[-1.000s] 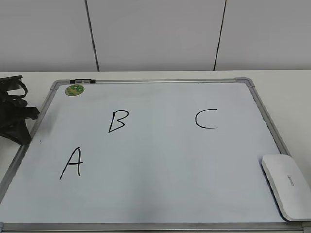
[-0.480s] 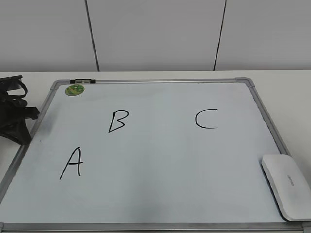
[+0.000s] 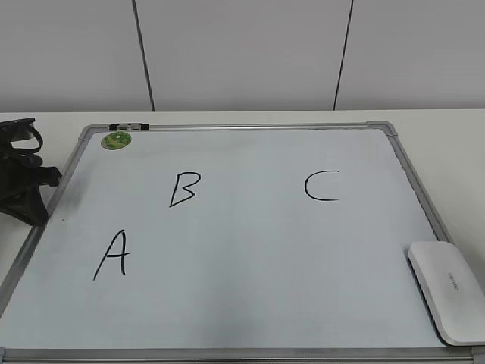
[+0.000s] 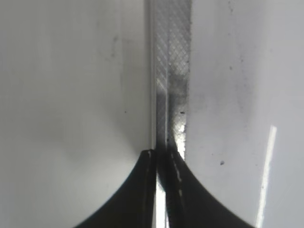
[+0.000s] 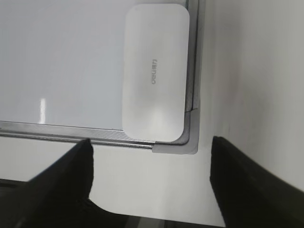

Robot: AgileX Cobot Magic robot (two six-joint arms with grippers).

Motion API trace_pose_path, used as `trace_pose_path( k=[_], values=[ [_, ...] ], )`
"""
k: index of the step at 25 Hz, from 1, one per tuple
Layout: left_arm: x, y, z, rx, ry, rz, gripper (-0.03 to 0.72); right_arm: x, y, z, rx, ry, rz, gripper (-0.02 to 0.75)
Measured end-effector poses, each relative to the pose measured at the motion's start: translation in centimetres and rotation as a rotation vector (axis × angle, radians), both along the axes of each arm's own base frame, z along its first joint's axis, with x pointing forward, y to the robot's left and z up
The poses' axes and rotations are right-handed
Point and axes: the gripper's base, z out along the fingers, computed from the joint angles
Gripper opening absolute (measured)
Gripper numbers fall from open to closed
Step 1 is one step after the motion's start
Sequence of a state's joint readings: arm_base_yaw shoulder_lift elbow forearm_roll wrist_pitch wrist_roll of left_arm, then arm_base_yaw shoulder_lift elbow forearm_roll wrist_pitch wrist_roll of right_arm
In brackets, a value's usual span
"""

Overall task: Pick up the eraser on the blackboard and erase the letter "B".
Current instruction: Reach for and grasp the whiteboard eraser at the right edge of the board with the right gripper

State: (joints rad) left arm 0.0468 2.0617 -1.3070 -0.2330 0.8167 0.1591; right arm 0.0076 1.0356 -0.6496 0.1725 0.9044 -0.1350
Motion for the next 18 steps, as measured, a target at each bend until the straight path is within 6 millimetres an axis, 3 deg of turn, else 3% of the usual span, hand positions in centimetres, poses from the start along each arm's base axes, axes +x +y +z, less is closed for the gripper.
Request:
trace_pose_path(
  k=[12, 18],
  values=[
    [0.0, 0.0, 0.0, 0.000, 0.000, 0.000, 0.008, 5.4, 2.1, -1.8, -0.035, 0.114, 0.095, 0.586],
    [0.0, 0.0, 0.0, 0.000, 0.000, 0.000, 0.008, 6.5, 2.2, -4.1, -0.043, 0.217, 0.079, 0.610]
  ],
)
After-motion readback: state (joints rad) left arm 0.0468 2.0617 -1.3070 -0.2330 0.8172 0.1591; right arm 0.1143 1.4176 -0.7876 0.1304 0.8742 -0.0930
